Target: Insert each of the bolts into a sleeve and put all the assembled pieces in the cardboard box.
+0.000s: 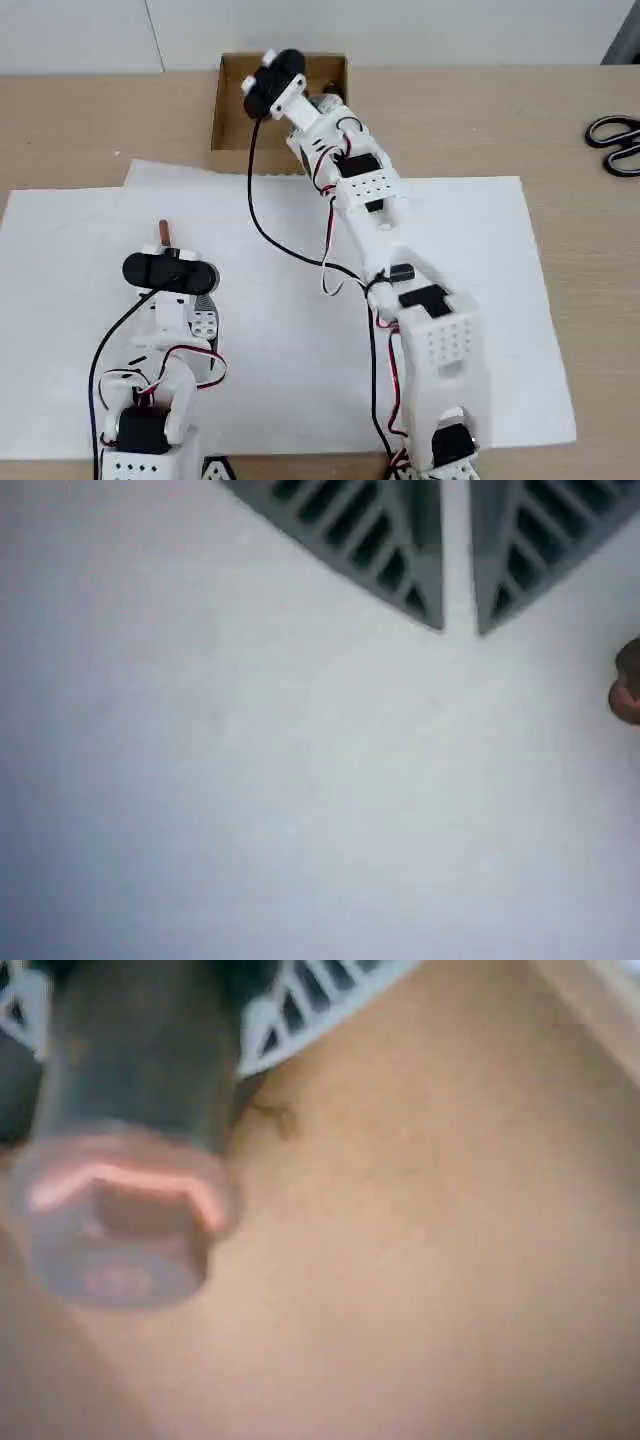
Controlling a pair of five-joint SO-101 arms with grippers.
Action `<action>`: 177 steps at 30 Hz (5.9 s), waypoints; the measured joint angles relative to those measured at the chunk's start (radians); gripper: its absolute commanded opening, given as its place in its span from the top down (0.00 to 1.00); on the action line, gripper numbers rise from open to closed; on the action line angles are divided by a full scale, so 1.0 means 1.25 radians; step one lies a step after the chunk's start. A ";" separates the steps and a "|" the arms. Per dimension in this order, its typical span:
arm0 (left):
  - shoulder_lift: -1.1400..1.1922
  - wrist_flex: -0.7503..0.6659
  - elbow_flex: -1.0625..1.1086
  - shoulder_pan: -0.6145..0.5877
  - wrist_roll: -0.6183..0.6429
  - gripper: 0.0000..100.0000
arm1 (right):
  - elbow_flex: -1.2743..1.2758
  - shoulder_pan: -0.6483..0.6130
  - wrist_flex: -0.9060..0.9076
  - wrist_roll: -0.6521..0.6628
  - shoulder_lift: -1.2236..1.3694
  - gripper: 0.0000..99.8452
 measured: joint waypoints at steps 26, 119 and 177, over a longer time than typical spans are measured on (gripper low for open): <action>0.000 0.000 0.000 -0.032 -0.001 0.99 | -0.142 -0.021 0.234 0.053 -0.045 0.99; 0.000 0.000 0.000 -0.032 -0.001 0.99 | 0.372 0.145 0.826 0.615 -0.290 0.92; 0.633 0.334 -0.843 -0.032 -0.108 0.99 | 0.592 0.182 1.089 -0.093 -1.046 1.00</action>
